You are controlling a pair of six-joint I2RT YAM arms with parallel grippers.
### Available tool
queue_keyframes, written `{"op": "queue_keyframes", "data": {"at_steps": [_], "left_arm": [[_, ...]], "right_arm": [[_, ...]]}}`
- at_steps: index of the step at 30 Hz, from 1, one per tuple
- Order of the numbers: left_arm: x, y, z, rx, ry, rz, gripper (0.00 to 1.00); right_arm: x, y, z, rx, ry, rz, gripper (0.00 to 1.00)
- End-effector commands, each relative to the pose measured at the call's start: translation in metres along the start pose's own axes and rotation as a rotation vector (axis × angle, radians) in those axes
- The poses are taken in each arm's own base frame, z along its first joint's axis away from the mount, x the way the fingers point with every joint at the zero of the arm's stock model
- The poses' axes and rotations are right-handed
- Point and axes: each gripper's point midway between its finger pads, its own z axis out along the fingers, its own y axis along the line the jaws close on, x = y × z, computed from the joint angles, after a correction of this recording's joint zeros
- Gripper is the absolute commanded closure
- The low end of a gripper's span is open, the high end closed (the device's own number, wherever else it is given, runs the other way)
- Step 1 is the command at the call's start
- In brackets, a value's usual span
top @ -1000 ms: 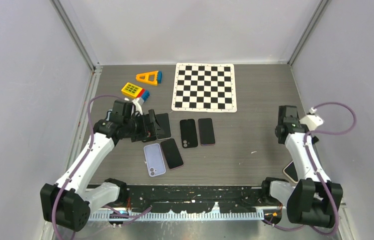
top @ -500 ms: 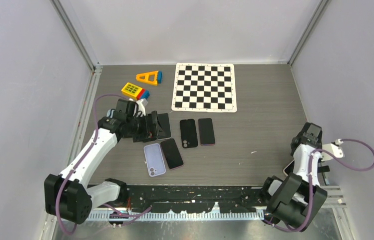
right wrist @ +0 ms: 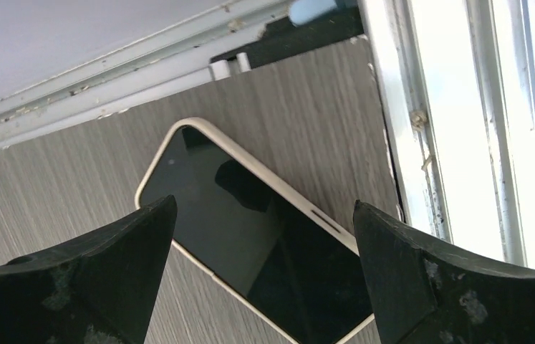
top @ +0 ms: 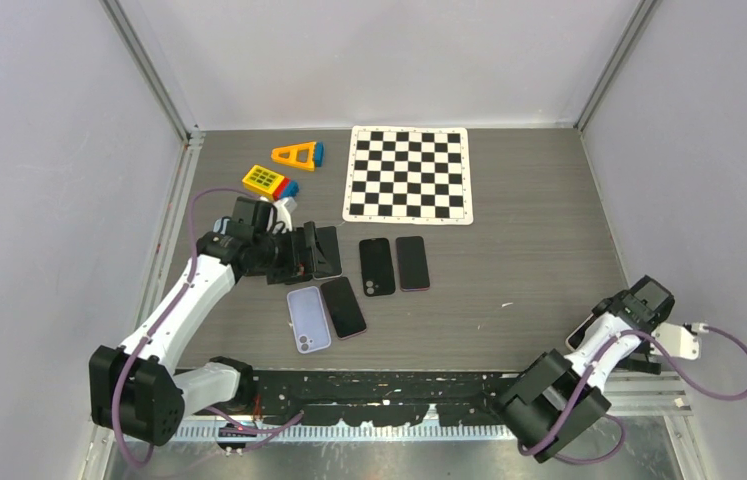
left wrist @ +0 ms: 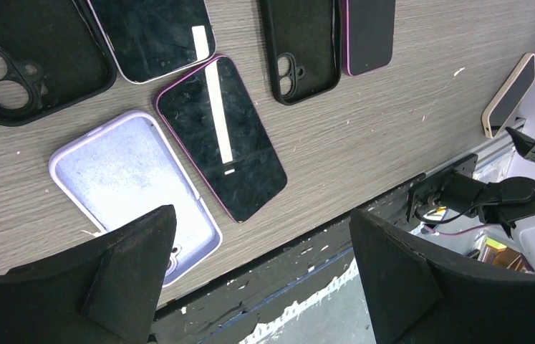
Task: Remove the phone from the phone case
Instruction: Pick up the phone at the corner of the board.
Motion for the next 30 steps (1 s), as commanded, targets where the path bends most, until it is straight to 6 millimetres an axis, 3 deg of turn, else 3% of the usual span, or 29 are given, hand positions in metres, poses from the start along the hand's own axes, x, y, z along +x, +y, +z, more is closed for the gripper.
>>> {"op": "queue_keyframes", "data": {"at_steps": [1, 5, 10, 13, 21, 30], "left_arm": [[-0.016, -0.014, -0.012, 0.042, -0.057, 0.047, 0.06], [-0.017, -0.017, -0.014, 0.047, -0.060, 0.047, 0.06], [-0.019, -0.017, -0.016, 0.044, -0.066, 0.045, 0.06], [-0.019, -0.016, -0.016, 0.044, -0.068, 0.044, 0.07], [-0.024, -0.016, -0.014, 0.055, -0.075, 0.033, 0.07], [-0.024, -0.013, -0.012, 0.060, -0.074, 0.019, 0.07]], "right_arm": [[0.013, 0.007, 0.006, -0.066, 0.110, 0.180, 0.00], [0.015, 0.005, 0.012, -0.050, 0.120, 0.188, 0.00], [0.047, 0.014, 0.022, -0.084, 0.266, 0.218, 0.00], [0.063, 0.010, 0.026, -0.039, 0.345, 0.218, 0.02], [0.078, 0.014, 0.017, 0.012, 0.449, 0.154, 0.03], [0.113, 0.034, -0.005, 0.018, 0.460, 0.046, 0.00]]}}
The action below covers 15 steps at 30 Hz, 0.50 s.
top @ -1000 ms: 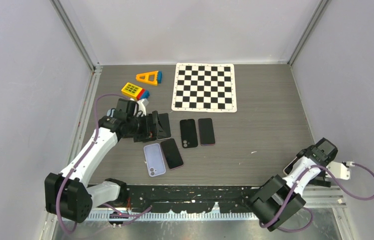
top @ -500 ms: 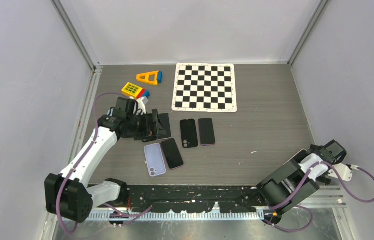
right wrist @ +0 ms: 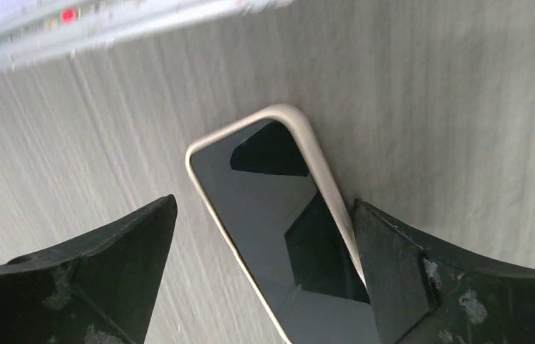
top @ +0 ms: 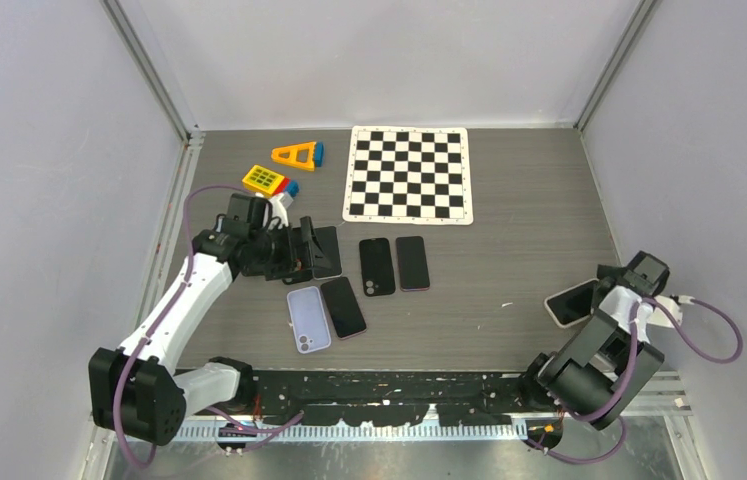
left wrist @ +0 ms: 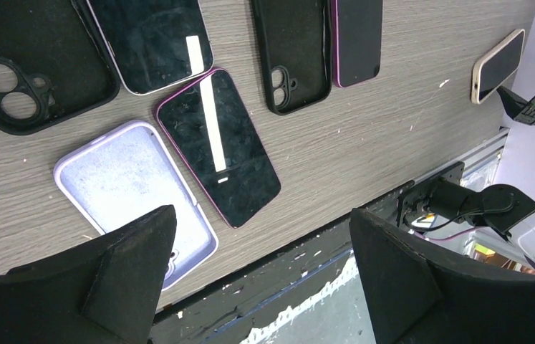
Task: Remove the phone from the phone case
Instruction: Pick up the phone at the corner of the board.
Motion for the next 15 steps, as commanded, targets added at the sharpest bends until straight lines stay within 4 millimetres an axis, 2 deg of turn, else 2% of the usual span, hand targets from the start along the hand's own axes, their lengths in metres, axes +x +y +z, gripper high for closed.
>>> {"op": "queue_keyframes", "data": {"at_steps": [1, 7, 11, 15], "left_arm": [[-0.014, -0.011, -0.006, 0.050, -0.048, 0.031, 0.07], [-0.014, -0.010, -0.007, 0.053, -0.055, 0.027, 0.07], [-0.017, -0.012, -0.009, 0.074, -0.067, 0.012, 0.07], [-0.019, -0.010, -0.012, 0.080, -0.081, 0.000, 0.06]], "right_arm": [[0.069, -0.043, -0.006, 0.185, 0.174, -0.039, 0.00], [0.088, -0.030, 0.001, 0.184, 0.194, -0.204, 0.00], [0.084, -0.026, 0.005, 0.240, 0.213, -0.301, 0.00], [0.075, -0.020, 0.007, 0.272, 0.185, -0.326, 0.00]]}}
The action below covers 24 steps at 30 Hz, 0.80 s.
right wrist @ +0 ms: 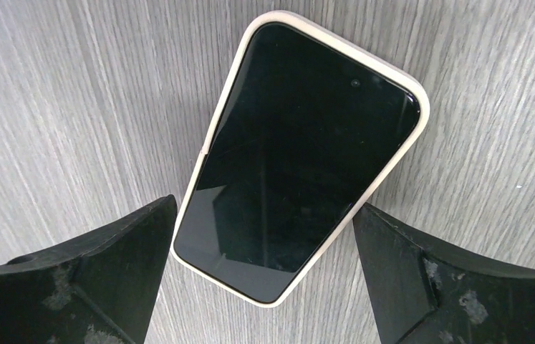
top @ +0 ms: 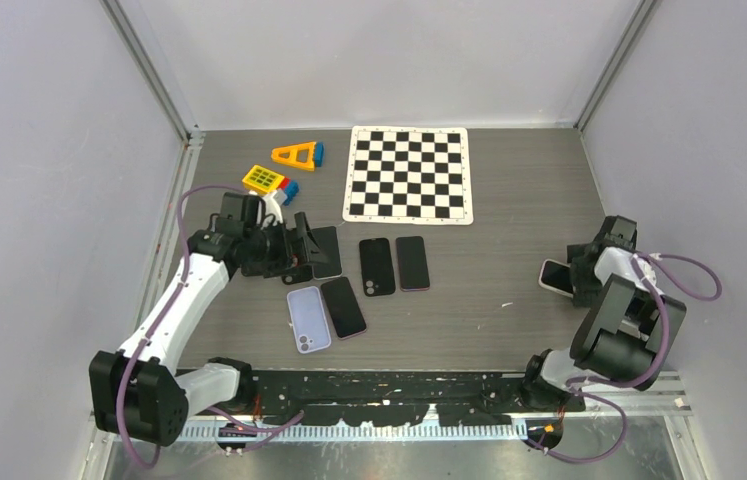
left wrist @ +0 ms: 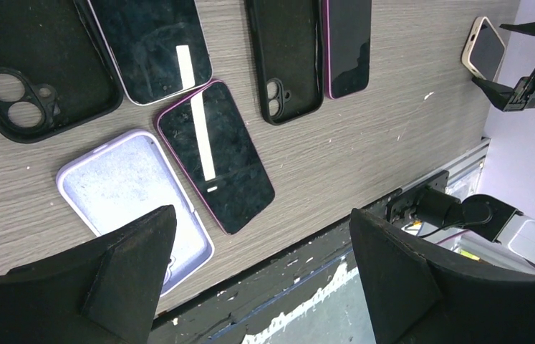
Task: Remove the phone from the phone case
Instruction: Pick up the phone at the corner of the board.
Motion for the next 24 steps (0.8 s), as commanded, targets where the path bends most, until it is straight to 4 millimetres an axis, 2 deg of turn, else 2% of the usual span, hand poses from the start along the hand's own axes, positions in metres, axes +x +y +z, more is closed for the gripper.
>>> {"op": "queue_keyframes", "data": {"at_steps": [1, 9, 16, 20, 21, 24], "left_arm": [[-0.011, -0.011, -0.008, 0.060, -0.059, 0.026, 0.07], [-0.010, -0.013, -0.006, 0.084, -0.045, 0.007, 0.07], [-0.014, -0.010, -0.011, 0.069, -0.081, 0.010, 0.07], [-0.016, -0.010, -0.013, 0.065, -0.091, 0.011, 0.07], [-0.016, -0.009, -0.013, 0.066, -0.090, 0.010, 0.07], [-0.017, -0.009, -0.012, 0.071, -0.087, 0.005, 0.07]], "right_arm": [[0.025, -0.048, 0.015, 0.208, 0.091, -0.072, 0.00], [0.020, -0.026, 0.030, 0.284, 0.147, -0.092, 0.00], [0.015, -0.028, 0.034, 0.400, 0.180, -0.133, 0.02], [0.014, -0.021, 0.038, 0.394, 0.195, -0.160, 0.14], [0.014, -0.017, 0.039, 0.368, 0.204, -0.180, 0.21], [0.021, -0.004, 0.039, 0.303, 0.228, -0.256, 0.30]]}}
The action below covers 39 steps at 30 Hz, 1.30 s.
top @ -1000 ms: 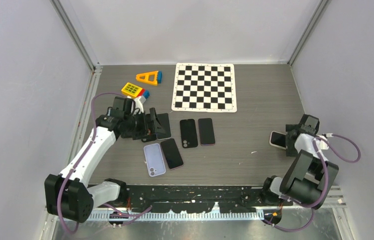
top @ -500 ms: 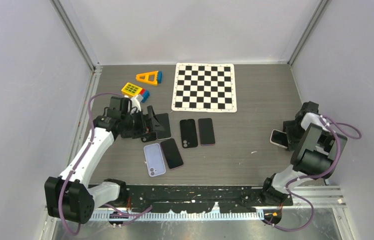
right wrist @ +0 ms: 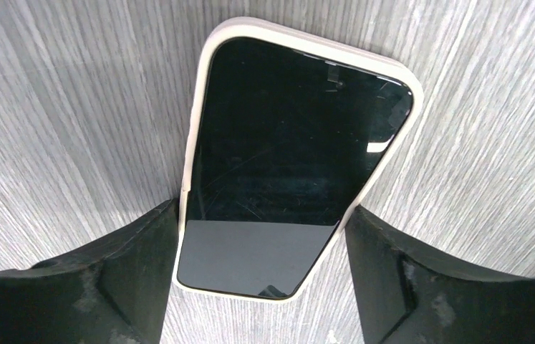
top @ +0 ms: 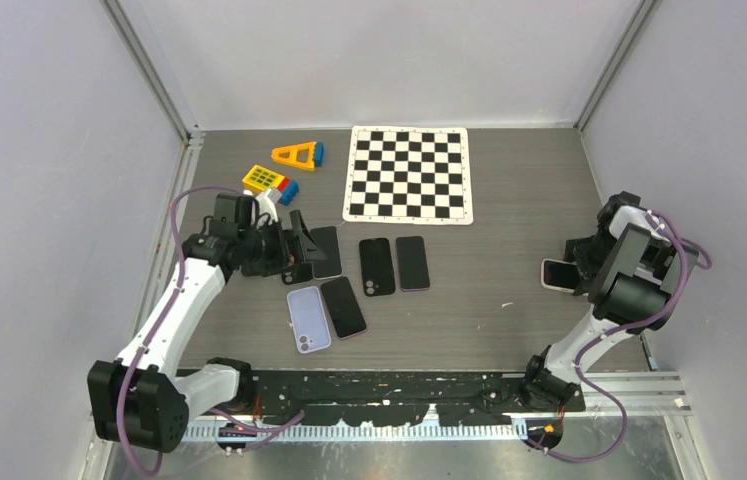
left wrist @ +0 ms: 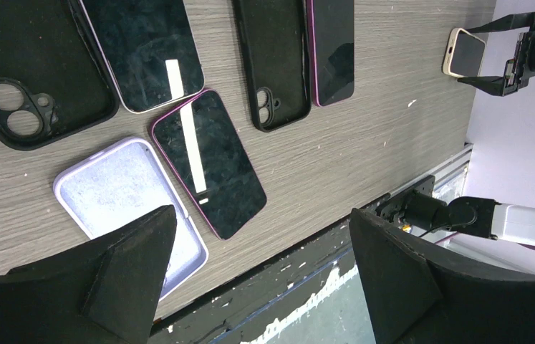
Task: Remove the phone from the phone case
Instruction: Pick up the phone at the corner of the board.
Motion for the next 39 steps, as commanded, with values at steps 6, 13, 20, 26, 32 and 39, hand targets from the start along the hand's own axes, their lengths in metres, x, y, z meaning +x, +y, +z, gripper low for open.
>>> {"op": "queue_keyframes", "data": {"at_steps": [6, 13, 20, 26, 32, 39], "left_arm": [[-0.012, -0.005, -0.004, 0.036, -0.041, 0.006, 0.06], [-0.010, -0.002, -0.004, 0.034, -0.037, -0.003, 0.06], [-0.010, 0.000, -0.003, 0.030, -0.036, -0.013, 0.07], [-0.012, 0.000, -0.003, 0.032, -0.038, -0.013, 0.07], [-0.012, 0.001, -0.003, 0.030, -0.040, -0.016, 0.07], [-0.012, -0.002, -0.002, 0.052, -0.035, -0.013, 0.09]], "right_arm": [[0.052, 0.024, 0.022, -0.062, 0.032, -0.449, 0.36], [0.093, 0.045, 0.016, -0.106, 0.053, -0.730, 0.36], [0.101, 0.047, 0.005, -0.108, 0.018, -0.863, 0.17], [0.108, 0.049, 0.008, -0.108, 0.012, -0.870, 0.01], [0.107, 0.050, 0.014, -0.095, -0.010, -0.786, 0.01], [0.109, 0.052, 0.010, -0.118, -0.031, -0.755, 0.45]]}}
